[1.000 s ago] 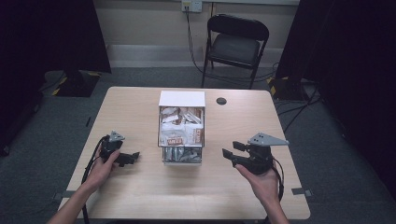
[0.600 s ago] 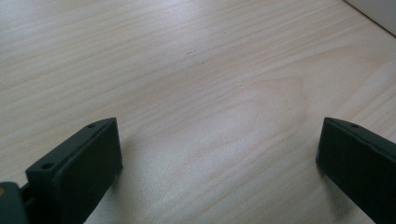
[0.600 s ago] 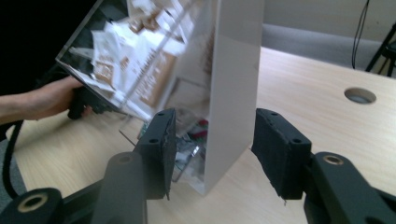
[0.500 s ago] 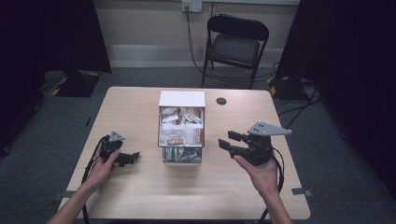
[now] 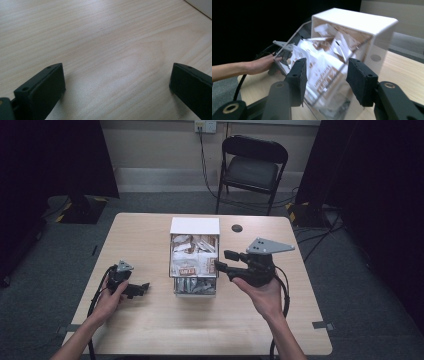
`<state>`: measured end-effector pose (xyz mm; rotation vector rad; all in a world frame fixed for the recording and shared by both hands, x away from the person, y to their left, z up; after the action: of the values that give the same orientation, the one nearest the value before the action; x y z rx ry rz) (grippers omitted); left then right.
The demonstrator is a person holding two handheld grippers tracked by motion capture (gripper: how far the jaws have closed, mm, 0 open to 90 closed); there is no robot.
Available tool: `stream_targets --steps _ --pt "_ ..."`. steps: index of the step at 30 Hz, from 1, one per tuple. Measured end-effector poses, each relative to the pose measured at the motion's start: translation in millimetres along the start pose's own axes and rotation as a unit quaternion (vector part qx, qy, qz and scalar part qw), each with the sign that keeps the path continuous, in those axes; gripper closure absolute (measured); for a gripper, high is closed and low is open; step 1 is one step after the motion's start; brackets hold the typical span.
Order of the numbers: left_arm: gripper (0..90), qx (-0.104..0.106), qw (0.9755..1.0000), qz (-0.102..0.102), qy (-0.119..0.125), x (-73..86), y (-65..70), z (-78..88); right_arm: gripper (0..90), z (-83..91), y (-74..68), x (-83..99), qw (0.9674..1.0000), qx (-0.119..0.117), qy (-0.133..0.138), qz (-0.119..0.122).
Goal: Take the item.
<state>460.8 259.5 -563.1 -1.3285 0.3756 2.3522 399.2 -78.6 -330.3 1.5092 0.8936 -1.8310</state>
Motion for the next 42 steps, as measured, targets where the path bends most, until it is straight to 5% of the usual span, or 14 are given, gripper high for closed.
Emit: stream_targets --steps 19,42 --pt "0.0 0.0 1.0 0.0 0.0 0.0 0.0 0.0 63.0 -57.6 -19.4 4.3 0.9975 -0.067 -0.02 0.009" --pt "0.0 0.0 1.0 0.004 0.002 -0.1 0.6 -0.4 71.9 -66.5 -25.9 18.3 0.9952 -0.084 -0.048 0.01"
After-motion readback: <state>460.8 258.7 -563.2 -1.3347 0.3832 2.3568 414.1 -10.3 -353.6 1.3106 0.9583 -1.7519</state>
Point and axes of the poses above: each handheld gripper's, and its own axes: z roughly backward along the jaws, x roughly out of its underside, y roughly to its right, the point moved 7 cm from there along -z, roughly forward along the jaws, and after that the axes turned 15 degrees about y, right-handed, at the moved point
